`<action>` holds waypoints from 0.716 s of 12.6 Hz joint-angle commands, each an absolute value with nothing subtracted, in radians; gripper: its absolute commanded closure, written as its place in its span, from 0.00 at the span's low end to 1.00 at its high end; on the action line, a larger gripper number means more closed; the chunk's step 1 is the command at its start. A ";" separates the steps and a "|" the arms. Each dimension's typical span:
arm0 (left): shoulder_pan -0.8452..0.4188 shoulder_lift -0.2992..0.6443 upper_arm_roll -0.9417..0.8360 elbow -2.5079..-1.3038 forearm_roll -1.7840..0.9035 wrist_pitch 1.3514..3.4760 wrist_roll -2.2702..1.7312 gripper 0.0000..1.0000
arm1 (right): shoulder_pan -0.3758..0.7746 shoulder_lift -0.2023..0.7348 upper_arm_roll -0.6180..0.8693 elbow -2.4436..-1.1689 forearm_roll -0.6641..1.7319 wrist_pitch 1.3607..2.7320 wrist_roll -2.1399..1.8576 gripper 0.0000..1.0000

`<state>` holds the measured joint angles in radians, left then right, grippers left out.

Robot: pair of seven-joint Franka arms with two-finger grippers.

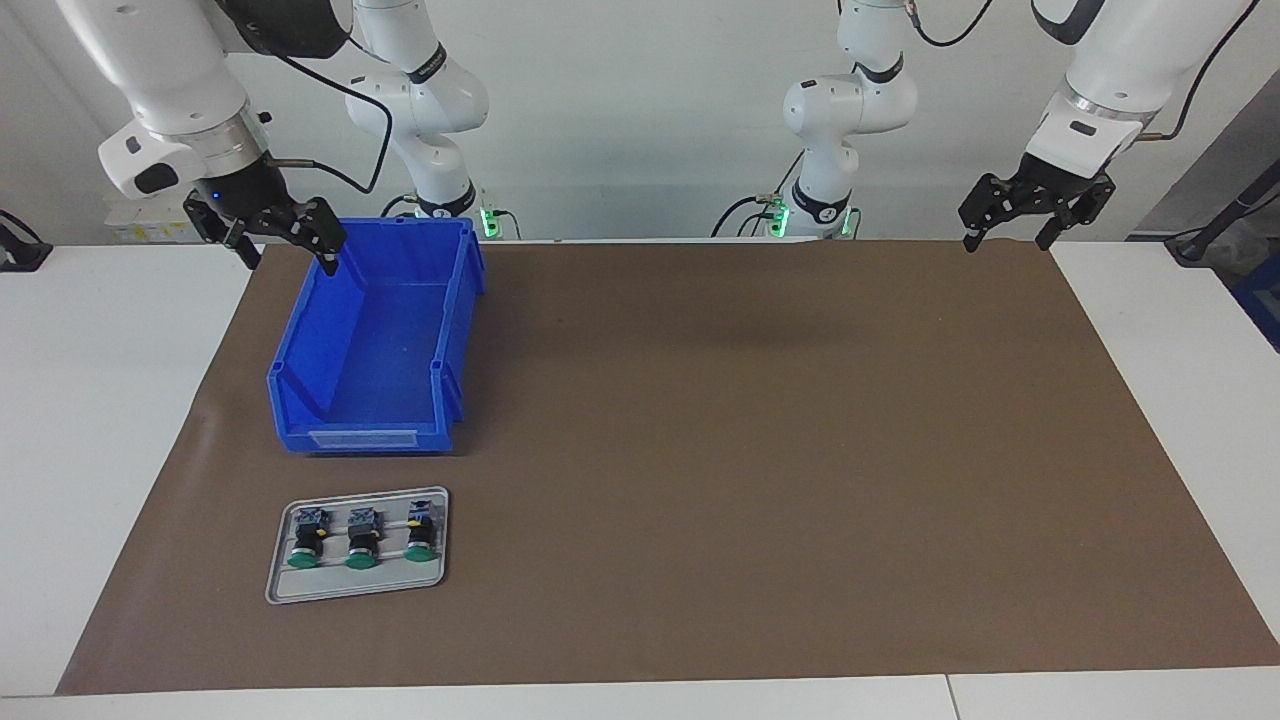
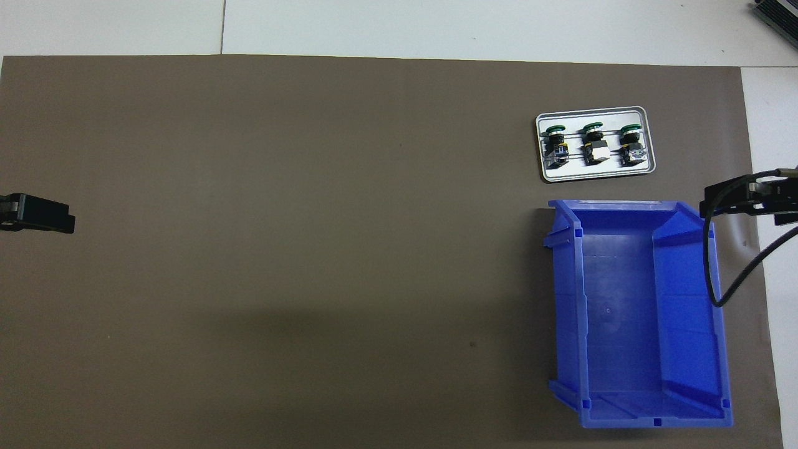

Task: Place and press button with both arms

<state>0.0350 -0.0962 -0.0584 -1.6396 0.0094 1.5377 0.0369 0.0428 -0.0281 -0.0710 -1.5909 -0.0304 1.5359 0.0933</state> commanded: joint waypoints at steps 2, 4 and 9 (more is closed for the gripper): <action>0.049 -0.117 -0.064 -1.658 0.005 1.537 0.048 0.00 | 0.038 -0.035 -0.063 -1.586 -0.049 1.519 0.087 0.00; 0.049 -0.117 -0.064 -1.658 0.005 1.537 0.048 0.00 | 0.038 -0.035 -0.061 -1.589 -0.049 1.519 0.086 0.00; 0.049 -0.117 -0.064 -1.658 0.005 1.539 0.048 0.00 | 0.031 -0.020 -0.061 -1.609 -0.051 1.629 0.063 0.00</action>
